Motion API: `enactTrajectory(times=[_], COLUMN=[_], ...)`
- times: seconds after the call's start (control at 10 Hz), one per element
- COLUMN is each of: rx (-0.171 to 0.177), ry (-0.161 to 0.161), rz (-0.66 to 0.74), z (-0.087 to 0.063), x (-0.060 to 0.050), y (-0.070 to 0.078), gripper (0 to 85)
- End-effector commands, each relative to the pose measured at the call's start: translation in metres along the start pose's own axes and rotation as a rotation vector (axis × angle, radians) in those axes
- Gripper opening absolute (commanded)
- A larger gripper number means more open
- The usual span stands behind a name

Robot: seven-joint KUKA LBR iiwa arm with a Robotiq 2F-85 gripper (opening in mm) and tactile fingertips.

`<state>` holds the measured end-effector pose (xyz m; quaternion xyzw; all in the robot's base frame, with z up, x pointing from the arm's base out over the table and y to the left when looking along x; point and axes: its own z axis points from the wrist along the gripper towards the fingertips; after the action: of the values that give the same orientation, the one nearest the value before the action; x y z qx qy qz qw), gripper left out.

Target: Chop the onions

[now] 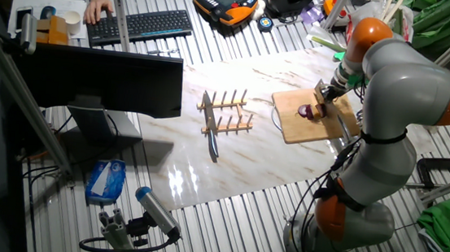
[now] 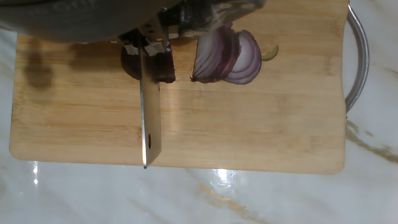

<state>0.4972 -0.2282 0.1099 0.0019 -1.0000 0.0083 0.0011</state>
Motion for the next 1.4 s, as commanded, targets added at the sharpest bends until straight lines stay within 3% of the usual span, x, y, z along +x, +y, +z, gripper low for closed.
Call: enactTrajectory(times=[0.0, 1.3], rx=[-0.001, -0.017], ry=[0.0, -0.003], rz=[0.0, 0.003], z=[0.001, 0.015], x=[0.0, 0.002], y=[0.0, 0.0], gripper=[0.7, 0.7])
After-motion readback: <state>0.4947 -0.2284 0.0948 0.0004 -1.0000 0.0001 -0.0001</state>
